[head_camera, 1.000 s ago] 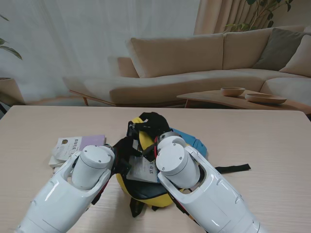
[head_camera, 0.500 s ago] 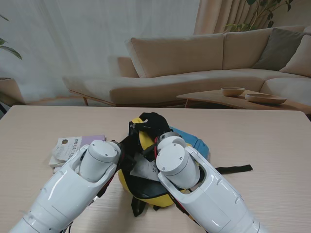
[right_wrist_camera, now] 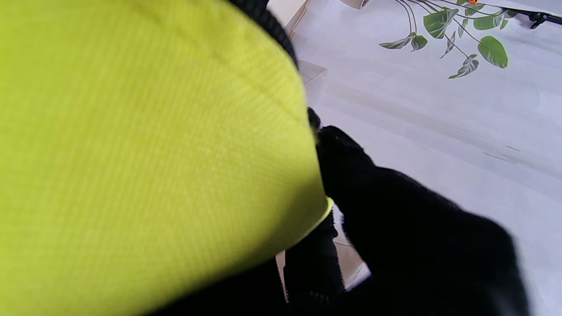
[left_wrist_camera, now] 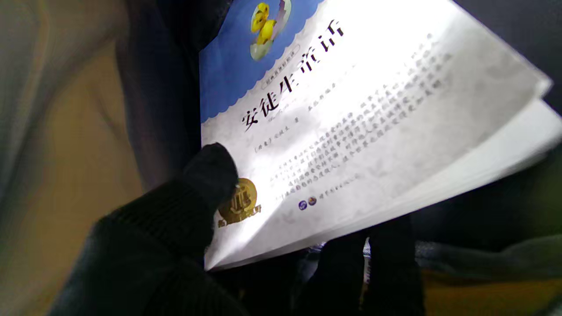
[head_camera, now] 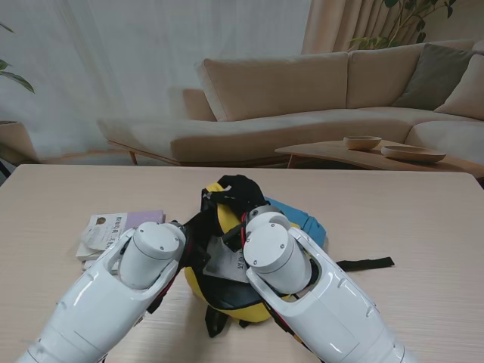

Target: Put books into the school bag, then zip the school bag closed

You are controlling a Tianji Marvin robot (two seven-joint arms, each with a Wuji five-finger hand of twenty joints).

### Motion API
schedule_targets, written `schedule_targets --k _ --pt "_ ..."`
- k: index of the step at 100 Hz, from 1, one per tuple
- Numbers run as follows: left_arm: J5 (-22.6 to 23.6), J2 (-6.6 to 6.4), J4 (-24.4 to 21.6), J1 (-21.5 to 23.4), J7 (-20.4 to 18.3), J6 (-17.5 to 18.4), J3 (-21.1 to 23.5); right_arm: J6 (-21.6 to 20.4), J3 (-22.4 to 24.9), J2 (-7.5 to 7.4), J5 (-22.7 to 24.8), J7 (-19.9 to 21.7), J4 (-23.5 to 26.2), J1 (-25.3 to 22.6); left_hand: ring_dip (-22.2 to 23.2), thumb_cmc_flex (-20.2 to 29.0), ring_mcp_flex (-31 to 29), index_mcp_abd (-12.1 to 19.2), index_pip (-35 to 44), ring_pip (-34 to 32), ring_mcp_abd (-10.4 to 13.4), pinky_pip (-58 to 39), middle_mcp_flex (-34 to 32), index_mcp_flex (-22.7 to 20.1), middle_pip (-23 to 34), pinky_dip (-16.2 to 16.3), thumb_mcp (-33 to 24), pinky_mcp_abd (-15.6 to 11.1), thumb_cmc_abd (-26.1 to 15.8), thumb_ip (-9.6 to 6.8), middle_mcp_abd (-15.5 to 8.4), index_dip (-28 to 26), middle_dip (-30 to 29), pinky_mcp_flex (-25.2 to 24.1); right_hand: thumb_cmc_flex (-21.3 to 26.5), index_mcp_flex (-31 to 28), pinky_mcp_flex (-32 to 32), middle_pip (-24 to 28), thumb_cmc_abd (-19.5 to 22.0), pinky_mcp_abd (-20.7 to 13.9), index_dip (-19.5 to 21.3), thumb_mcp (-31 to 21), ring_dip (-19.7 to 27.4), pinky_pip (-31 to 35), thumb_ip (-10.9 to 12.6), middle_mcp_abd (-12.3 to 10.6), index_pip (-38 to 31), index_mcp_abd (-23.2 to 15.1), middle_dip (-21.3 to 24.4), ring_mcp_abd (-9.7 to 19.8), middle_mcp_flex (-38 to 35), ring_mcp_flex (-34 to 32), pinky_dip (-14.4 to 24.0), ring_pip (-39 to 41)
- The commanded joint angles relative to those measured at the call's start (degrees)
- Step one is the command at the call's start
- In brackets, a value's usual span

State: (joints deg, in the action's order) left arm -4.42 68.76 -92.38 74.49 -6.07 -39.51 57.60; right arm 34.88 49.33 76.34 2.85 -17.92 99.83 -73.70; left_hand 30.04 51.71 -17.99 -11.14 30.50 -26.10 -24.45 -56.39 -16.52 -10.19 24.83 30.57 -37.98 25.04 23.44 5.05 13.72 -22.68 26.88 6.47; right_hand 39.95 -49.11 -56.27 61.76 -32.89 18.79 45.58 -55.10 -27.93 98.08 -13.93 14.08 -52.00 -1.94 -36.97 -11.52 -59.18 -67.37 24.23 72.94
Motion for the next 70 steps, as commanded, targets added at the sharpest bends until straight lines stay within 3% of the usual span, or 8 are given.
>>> schedule_targets --k 1,14,30,41,51,57,70 --pt "0.23 -0.11 -1.49 0.64 -1.12 0.34 0.41 -0.40 -0.02 0.66 -0.13 0.64 0.34 -0.36 -1.90 -1.75 3.68 4.09 -4.30 3.25 0.62 4.03 3.29 1.81 -2.10 -2.60 1.71 2.66 -0.75 -2.20 -0.64 3.20 -1.88 -3.47 6.78 -5.60 -0.89 0.16 2.19 -0.02 2.98 -6.20 0.62 3.18 1.08 1.80 -5.39 -9.58 -0.36 -1.51 -1.36 -2.58 0.33 0.34" --pt "1.24 -0.84 -2.67 1.17 -2.45 0.86 0.78 -0.47 0.03 0.68 -0.26 0.59 0.33 -0.36 -2.94 -2.71 8.70 6.71 -9.13 7.68 2.81 9.12 5.89 1.82 -7.56 -3.98 4.35 1.97 -2.04 -2.54 -2.22 4.27 -3.70 -7.74 6.76 -5.56 -0.89 0.15 2.19 -0.01 2.99 -6.19 0.62 3.18 1.07 1.74 -5.38 -9.53 -0.36 -1.51 -1.32 -2.58 0.34 0.34" --pt "2.39 -1.39 -4.02 1.98 -3.14 2.00 1.16 -0.43 0.15 0.72 -0.42 0.48 0.27 -0.30 -2.96 -3.40 10.07 11.10 -12.22 9.37 3.31 11.83 6.58 1.81 -10.68 -3.37 6.14 2.06 -2.97 -2.75 -3.16 4.35 -3.79 -9.13 6.78 -5.67 -0.89 0.17 2.16 -0.01 3.01 -6.23 0.62 3.17 1.09 1.80 -5.40 -9.55 -0.37 -1.51 -1.33 -2.58 0.35 0.34" --pt "2.46 -1.27 -4.62 2.46 -2.57 2.25 1.52 -0.41 0.21 0.75 -0.45 0.41 0.24 -0.26 -2.23 -3.23 8.32 8.17 -11.52 8.97 2.71 11.51 6.08 1.76 -9.38 -2.32 6.65 1.33 -3.49 -2.89 -2.30 3.32 -2.53 -7.73 6.78 -5.67 -0.89 0.18 2.17 -0.01 3.02 -6.23 0.62 3.17 1.08 1.78 -5.39 -9.55 -0.37 -1.51 -1.34 -2.57 0.36 0.33" --pt "2.28 -0.97 -4.95 2.74 -1.55 2.38 1.78 -0.39 0.23 0.79 -0.42 0.31 0.15 -0.16 -1.52 -2.13 5.72 1.34 -11.23 7.09 1.84 8.72 4.22 1.35 -5.90 -1.59 4.99 -1.69 -3.11 -2.62 0.57 3.90 -1.60 -4.83 6.77 -5.62 -0.89 0.17 2.18 -0.01 3.02 -6.22 0.62 3.17 1.07 1.80 -5.38 -9.51 -0.36 -1.51 -1.32 -2.57 0.36 0.33" --pt "1.98 -0.93 -5.20 2.87 -1.42 2.52 1.93 -0.36 0.26 0.82 -0.44 0.24 0.14 -0.13 -1.78 -1.85 5.52 0.47 -10.78 6.83 1.93 8.38 4.31 1.23 -5.55 -2.06 4.68 -2.55 -2.93 -2.49 0.98 4.07 -1.89 -4.33 6.78 -5.62 -0.89 0.17 2.17 -0.01 3.04 -6.23 0.62 3.16 1.07 1.72 -5.39 -9.52 -0.36 -1.51 -1.32 -2.57 0.37 0.33" --pt "2.85 -1.51 -6.02 2.98 -2.56 2.97 1.83 -0.47 0.28 0.79 -0.37 0.25 0.10 -0.08 -5.53 -2.96 8.87 0.50 -11.50 9.01 3.20 11.82 5.62 1.34 -7.19 -6.72 5.32 -3.88 -3.23 -2.39 0.41 6.98 -5.29 -7.38 6.77 -5.64 -0.89 0.16 2.13 -0.01 3.05 -6.23 0.62 3.16 1.07 1.77 -5.39 -9.54 -0.35 -1.51 -1.32 -2.57 0.37 0.33"
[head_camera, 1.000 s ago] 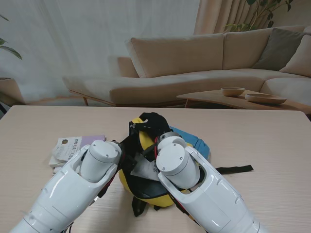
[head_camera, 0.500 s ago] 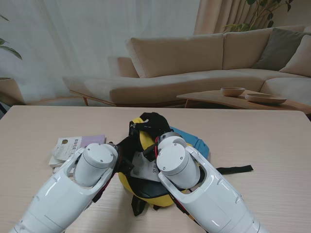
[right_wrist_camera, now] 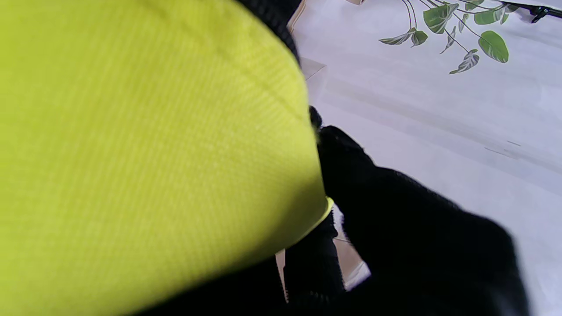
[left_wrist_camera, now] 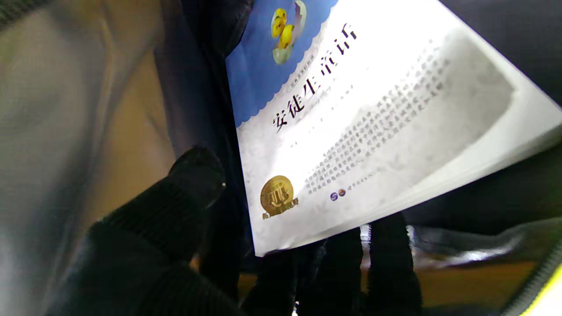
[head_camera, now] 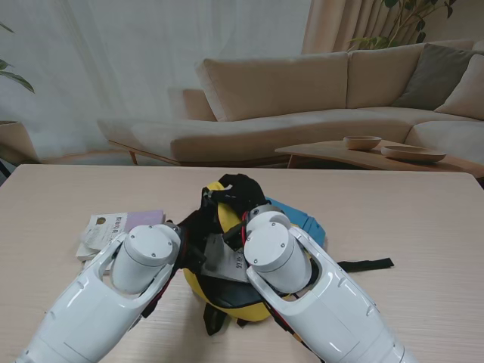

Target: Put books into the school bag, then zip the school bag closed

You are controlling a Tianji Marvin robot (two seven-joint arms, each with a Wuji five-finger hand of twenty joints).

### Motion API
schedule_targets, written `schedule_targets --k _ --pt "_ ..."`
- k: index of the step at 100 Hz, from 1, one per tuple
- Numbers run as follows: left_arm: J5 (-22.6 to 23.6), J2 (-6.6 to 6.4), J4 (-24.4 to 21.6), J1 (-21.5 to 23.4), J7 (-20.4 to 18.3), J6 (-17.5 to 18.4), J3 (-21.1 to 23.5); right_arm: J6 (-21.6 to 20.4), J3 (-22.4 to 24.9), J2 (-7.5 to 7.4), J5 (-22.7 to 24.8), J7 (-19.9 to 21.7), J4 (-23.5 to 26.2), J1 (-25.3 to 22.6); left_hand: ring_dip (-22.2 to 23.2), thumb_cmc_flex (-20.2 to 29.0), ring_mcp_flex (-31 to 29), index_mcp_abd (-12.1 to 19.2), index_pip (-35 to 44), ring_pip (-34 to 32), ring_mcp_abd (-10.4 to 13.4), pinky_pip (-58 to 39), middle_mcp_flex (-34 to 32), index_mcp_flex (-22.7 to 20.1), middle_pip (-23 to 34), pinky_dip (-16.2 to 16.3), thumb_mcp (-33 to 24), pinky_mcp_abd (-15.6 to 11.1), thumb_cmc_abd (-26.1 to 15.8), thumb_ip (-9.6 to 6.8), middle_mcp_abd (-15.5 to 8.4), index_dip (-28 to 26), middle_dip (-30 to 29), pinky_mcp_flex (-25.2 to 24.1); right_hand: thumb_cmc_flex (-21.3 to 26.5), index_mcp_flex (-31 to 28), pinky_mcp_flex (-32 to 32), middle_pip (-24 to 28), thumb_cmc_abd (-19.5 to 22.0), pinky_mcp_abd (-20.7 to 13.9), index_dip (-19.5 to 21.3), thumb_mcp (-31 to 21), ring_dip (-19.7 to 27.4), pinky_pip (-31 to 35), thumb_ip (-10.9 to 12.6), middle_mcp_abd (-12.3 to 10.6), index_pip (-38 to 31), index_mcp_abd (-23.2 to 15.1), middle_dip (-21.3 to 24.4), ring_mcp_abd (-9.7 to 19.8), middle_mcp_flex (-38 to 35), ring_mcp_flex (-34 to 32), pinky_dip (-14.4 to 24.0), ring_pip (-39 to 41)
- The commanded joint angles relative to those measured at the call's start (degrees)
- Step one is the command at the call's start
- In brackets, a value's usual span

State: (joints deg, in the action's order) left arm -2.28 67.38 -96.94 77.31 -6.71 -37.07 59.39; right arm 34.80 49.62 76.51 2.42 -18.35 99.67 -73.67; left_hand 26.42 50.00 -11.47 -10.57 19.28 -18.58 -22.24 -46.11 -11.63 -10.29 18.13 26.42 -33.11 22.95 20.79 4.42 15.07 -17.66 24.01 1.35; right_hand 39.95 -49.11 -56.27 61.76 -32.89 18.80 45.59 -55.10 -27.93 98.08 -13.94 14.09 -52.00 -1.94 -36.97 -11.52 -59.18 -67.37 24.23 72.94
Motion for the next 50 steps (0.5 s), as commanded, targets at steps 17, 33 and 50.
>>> schedule_targets --k 17,33,50 --pt "2.72 -1.52 -2.33 -0.32 -5.60 1.21 -0.67 -0.65 0.00 0.69 -0.13 0.51 0.15 -0.02 -4.12 -1.77 6.21 2.66 -2.02 5.88 3.07 7.00 2.03 1.36 -7.36 -4.87 3.25 -1.19 -2.09 -2.08 -3.16 3.79 -6.18 -5.77 6.76 -5.68 -0.89 0.16 2.09 -0.01 3.03 -6.25 0.61 3.16 1.07 1.74 -5.39 -9.48 -0.35 -1.50 -1.33 -2.55 0.38 0.33" --pt "3.44 -2.04 -3.27 -0.67 -6.94 0.71 -1.36 -0.82 0.02 0.72 -0.27 0.46 -0.08 0.20 -3.07 -1.67 7.22 6.83 2.04 8.05 4.21 11.38 2.40 1.62 -8.62 -1.61 6.50 0.09 -3.58 -2.51 -4.77 1.42 -5.17 -6.80 6.78 -5.69 -0.89 0.16 2.11 -0.01 3.03 -6.31 0.61 3.16 1.09 1.79 -5.36 -9.53 -0.36 -1.50 -1.34 -2.55 0.39 0.33" --pt "6.24 -2.34 -4.36 -0.94 -6.95 0.30 -2.27 -0.94 0.12 0.82 -0.44 0.29 -0.57 0.53 -2.44 -2.23 6.90 7.48 1.75 9.27 3.72 15.46 2.55 1.62 -9.43 1.23 8.27 1.18 -4.49 -2.86 -5.17 1.52 -5.04 -6.19 6.79 -5.69 -0.63 0.17 2.09 -0.01 3.04 -6.30 0.60 3.17 1.09 1.78 -5.35 -9.52 -0.37 -1.59 -1.35 -2.47 0.43 0.33"
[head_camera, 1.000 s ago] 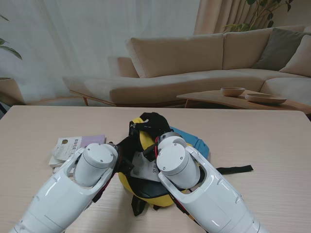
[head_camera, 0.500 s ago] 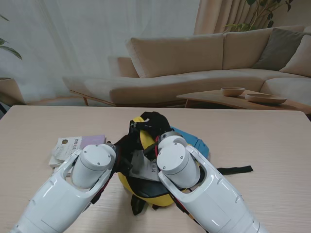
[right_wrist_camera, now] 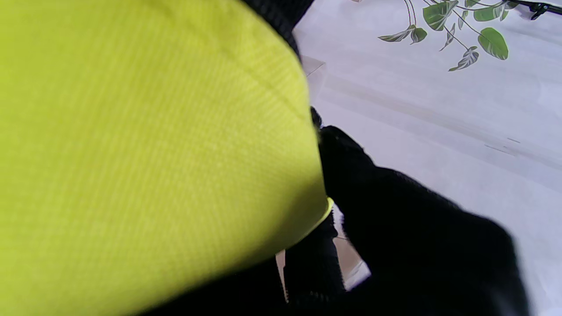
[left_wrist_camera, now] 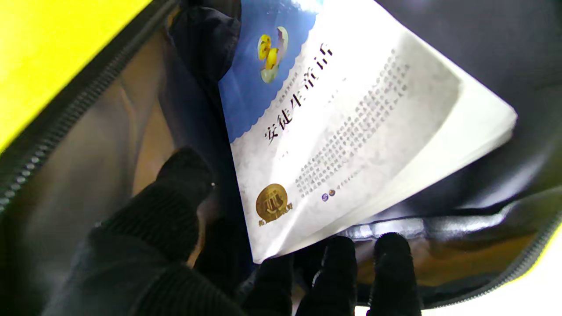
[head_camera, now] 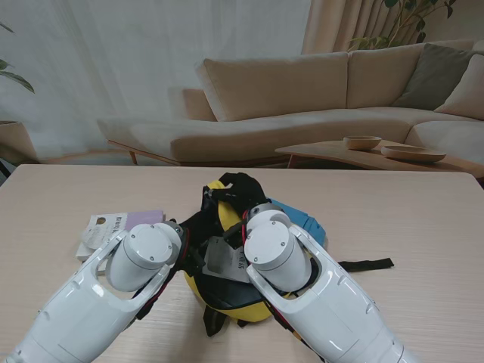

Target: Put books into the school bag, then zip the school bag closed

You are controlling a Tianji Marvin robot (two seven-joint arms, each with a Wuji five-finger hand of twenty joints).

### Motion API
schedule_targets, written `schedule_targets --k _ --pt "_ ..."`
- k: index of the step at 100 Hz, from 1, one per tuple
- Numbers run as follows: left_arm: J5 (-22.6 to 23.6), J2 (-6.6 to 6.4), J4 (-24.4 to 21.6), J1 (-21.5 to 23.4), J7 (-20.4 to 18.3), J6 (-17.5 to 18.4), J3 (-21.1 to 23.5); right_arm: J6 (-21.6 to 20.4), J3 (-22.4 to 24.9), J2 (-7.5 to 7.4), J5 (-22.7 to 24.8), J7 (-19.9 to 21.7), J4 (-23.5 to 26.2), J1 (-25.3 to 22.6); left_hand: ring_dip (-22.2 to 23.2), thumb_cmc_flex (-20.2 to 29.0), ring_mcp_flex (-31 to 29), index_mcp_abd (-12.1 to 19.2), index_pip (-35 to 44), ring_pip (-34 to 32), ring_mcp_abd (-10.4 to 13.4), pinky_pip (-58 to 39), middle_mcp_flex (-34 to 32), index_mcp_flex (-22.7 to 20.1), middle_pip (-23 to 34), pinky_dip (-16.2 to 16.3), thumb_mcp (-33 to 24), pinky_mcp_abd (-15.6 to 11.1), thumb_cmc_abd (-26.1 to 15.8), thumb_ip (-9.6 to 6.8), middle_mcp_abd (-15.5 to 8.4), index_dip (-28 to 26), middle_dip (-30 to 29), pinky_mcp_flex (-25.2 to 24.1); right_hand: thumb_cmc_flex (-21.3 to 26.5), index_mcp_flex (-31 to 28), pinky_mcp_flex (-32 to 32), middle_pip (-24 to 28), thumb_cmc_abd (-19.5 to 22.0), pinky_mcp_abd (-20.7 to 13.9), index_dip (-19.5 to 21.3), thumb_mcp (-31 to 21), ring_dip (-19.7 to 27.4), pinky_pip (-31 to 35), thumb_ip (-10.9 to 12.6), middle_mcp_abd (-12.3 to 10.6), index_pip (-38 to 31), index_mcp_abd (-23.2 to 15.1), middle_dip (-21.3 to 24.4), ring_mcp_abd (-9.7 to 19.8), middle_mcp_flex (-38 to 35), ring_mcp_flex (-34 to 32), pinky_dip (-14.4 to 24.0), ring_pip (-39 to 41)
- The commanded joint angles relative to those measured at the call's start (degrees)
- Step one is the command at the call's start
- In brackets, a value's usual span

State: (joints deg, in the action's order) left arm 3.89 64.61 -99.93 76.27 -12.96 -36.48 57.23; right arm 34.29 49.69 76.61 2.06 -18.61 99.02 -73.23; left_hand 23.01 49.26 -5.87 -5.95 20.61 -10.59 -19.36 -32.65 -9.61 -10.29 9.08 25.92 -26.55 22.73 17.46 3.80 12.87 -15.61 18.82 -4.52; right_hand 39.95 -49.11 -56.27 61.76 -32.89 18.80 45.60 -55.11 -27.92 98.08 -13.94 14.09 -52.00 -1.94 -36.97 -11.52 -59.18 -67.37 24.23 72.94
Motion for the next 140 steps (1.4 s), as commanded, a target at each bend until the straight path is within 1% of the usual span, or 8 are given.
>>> schedule_targets --k 1,18,27,41,64,92,106,140 --pt "0.29 0.42 -1.44 0.08 -0.66 -0.34 -0.17 -0.44 0.05 0.73 -0.09 0.52 0.06 0.11 1.03 -1.56 1.17 2.77 0.33 1.23 0.72 1.91 0.55 1.70 -0.37 1.85 1.75 1.50 -1.23 -2.24 -3.02 -0.49 0.16 -0.11 6.80 -5.69 -0.63 0.17 2.06 0.00 3.03 -6.30 0.59 3.19 1.09 1.78 -5.35 -9.52 -0.36 -1.59 -1.35 -2.46 0.44 0.33" --pt "3.36 0.41 -2.42 -0.40 0.27 -2.16 -1.05 -0.48 0.12 0.80 -0.27 0.39 -0.14 0.22 2.01 -2.37 -1.67 1.11 -3.60 -0.10 -1.44 -0.96 0.44 1.85 0.18 4.17 1.57 4.74 -0.94 -2.39 -1.57 1.48 0.26 3.42 6.77 -5.75 -0.62 0.15 2.07 0.10 3.03 -6.33 0.54 3.25 1.09 1.74 -5.34 -9.54 -0.35 -1.71 -1.39 -2.46 0.50 0.41" --pt "3.65 0.34 -2.96 -0.62 0.19 -3.25 -1.09 -0.53 0.17 0.80 -0.38 0.36 -0.11 0.22 1.42 -3.00 -2.06 0.53 -8.92 -1.08 -2.17 -3.92 0.76 1.90 -0.77 1.91 1.14 6.74 -0.49 -2.39 -1.53 3.10 -0.46 4.49 6.75 -5.79 -0.62 0.15 2.03 0.11 3.04 -6.34 0.53 3.24 1.08 1.76 -5.36 -9.48 -0.36 -1.63 -1.40 -2.43 0.52 0.42" --pt "3.94 0.25 -3.79 -0.39 0.15 -3.45 -0.75 -0.70 0.28 0.81 -0.54 0.29 -0.13 0.31 0.66 -3.33 -1.48 0.03 -13.43 -1.99 -1.99 -6.55 1.26 2.01 -1.91 -1.51 1.02 7.06 -0.16 -2.49 -1.80 2.94 -0.33 4.55 6.77 -5.81 -0.62 0.12 2.06 0.11 3.02 -6.37 0.53 3.24 1.09 1.74 -5.31 -9.55 -0.36 -1.58 -1.39 -2.46 0.54 0.43" --pt "4.81 -0.76 -6.40 1.55 -1.76 -2.27 0.74 -0.78 0.61 0.89 -0.91 0.06 -0.55 0.53 0.57 -3.73 -2.07 -0.29 -7.01 -2.75 -1.47 -7.98 0.09 1.20 0.88 -3.96 0.63 6.87 -0.06 -2.34 -1.61 -2.56 1.36 3.84 6.76 -5.84 -0.62 0.11 2.02 0.11 3.06 -6.42 0.52 3.22 1.09 1.79 -5.32 -9.49 -0.38 -1.69 -1.41 -2.47 0.58 0.42" --pt "10.53 -2.44 -12.02 9.19 -3.56 0.18 5.60 -1.02 1.08 0.49 -0.81 0.73 -0.64 0.46 2.31 -4.08 -3.80 -0.22 1.89 -3.38 -0.60 -9.11 -1.55 1.65 4.66 -1.10 0.28 5.20 -0.29 -2.21 -1.92 -4.38 2.25 3.55 6.73 -5.71 -0.17 0.06 2.03 0.26 3.00 -6.34 0.48 3.25 1.04 1.84 -5.21 -9.42 -0.36 -1.92 -1.35 -2.20 0.68 0.43" --pt "13.98 -2.79 -15.01 14.63 -3.20 2.36 9.84 -1.42 1.43 -0.63 -0.20 3.22 -0.21 0.16 3.17 -3.79 -4.68 -0.10 4.88 -3.67 -0.69 -9.25 -2.55 1.80 5.04 0.49 -0.02 4.34 -0.23 -2.25 -2.14 -5.45 2.65 3.47 6.71 -5.63 0.37 0.04 2.05 0.37 2.89 -6.19 0.38 3.54 1.00 1.86 -5.13 -9.44 -0.35 -2.09 -1.32 -1.91 0.92 0.61" --pt "15.68 -2.21 -18.11 23.72 -0.08 8.97 18.81 -4.49 1.39 -4.92 4.54 12.16 1.61 -2.45 3.16 -2.84 -4.14 -0.10 5.99 -2.67 0.33 -7.98 -2.59 1.89 5.58 1.30 -0.77 1.95 -0.02 -2.12 -2.60 -5.64 2.94 2.33 6.76 -5.04 0.88 -0.13 2.49 0.33 2.11 -5.47 0.25 3.66 0.88 1.70 -4.86 -9.32 -0.23 -2.35 -1.05 -1.52 1.43 0.81"
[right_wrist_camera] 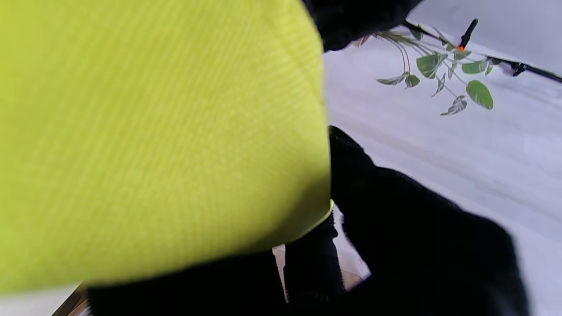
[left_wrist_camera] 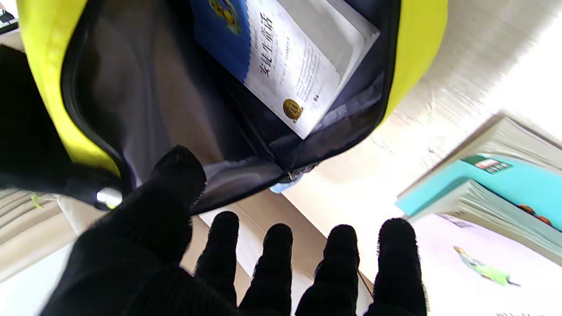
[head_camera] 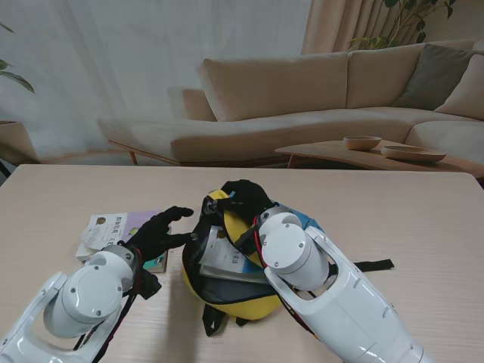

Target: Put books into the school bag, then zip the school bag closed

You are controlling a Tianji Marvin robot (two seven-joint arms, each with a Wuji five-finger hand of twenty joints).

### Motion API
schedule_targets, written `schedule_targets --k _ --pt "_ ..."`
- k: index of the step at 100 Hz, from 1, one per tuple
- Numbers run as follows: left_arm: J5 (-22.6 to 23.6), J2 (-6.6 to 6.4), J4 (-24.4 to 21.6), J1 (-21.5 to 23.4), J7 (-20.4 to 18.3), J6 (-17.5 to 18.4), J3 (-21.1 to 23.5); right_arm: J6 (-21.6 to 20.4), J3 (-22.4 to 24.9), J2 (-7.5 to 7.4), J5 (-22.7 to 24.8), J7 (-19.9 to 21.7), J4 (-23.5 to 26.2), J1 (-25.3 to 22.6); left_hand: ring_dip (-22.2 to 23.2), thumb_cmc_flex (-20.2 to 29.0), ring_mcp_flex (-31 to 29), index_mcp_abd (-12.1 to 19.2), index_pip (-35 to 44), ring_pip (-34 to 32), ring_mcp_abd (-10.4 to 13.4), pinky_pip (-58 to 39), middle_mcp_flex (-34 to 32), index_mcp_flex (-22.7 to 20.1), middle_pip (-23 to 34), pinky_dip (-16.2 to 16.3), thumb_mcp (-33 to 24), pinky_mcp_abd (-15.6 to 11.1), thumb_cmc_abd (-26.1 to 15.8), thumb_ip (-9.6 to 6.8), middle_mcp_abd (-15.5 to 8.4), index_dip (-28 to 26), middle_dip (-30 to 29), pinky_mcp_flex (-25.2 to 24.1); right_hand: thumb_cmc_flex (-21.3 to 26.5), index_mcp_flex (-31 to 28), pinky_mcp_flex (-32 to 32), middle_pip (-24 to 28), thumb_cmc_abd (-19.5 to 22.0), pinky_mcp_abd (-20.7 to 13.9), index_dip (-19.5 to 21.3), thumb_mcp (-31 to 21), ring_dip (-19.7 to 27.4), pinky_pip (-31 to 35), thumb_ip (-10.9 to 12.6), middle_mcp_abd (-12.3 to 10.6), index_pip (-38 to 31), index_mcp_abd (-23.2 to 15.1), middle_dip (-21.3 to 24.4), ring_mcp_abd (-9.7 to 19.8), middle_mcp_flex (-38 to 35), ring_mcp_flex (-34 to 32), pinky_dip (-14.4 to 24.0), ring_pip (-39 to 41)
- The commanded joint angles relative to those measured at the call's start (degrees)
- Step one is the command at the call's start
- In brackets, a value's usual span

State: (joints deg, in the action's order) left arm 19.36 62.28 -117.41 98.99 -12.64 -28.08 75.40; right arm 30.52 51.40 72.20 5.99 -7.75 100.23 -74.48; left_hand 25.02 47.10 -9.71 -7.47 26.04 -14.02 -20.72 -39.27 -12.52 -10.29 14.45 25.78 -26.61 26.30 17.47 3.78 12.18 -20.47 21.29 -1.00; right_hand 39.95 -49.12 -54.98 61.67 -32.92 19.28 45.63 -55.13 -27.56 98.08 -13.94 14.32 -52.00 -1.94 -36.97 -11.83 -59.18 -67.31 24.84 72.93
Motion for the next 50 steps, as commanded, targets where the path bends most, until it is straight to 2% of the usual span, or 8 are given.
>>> schedule_targets --k 1,23,50 --pt "0.21 0.15 -0.62 1.14 -0.28 0.72 0.80 -0.85 -0.35 -0.61 0.76 1.52 0.41 -1.30 1.14 -0.66 -0.32 1.37 0.55 0.80 1.71 -1.27 0.33 1.88 0.17 1.46 -0.73 -1.69 0.02 -2.09 -1.93 -0.76 0.45 -1.26 6.78 -5.00 -0.36 -0.06 2.53 -0.16 2.05 -5.44 -0.10 3.64 0.89 1.50 -4.86 -9.32 -0.21 -2.04 -1.03 -1.51 0.83 0.78" --pt "-0.22 0.35 0.16 2.65 0.46 4.45 3.23 -4.13 -1.97 -2.54 4.19 5.34 0.12 -3.14 1.07 -0.70 -0.22 1.82 0.79 1.43 2.14 -0.14 0.03 1.93 -0.32 1.99 -0.90 -2.72 -0.03 -1.99 -2.17 -0.73 0.24 -2.14 6.83 -4.55 0.91 -0.45 2.75 -0.02 0.99 -4.82 0.09 3.15 0.88 1.17 -4.79 -9.42 0.42 -2.30 -0.88 -0.78 1.14 0.13" --pt "1.75 0.59 0.95 4.18 2.16 7.93 4.58 -7.31 -6.62 -3.32 9.48 6.48 -3.31 -3.38 0.96 -0.46 -0.01 1.73 0.91 2.42 2.36 2.27 -1.35 1.89 0.14 2.50 -0.91 -3.24 0.11 -1.97 -1.79 -0.67 0.65 -2.65 6.84 -4.15 1.16 -0.69 2.95 0.10 -0.80 -4.11 0.28 2.82 0.87 0.74 -4.80 -9.65 1.25 -2.30 -0.96 -0.47 1.55 -0.42"
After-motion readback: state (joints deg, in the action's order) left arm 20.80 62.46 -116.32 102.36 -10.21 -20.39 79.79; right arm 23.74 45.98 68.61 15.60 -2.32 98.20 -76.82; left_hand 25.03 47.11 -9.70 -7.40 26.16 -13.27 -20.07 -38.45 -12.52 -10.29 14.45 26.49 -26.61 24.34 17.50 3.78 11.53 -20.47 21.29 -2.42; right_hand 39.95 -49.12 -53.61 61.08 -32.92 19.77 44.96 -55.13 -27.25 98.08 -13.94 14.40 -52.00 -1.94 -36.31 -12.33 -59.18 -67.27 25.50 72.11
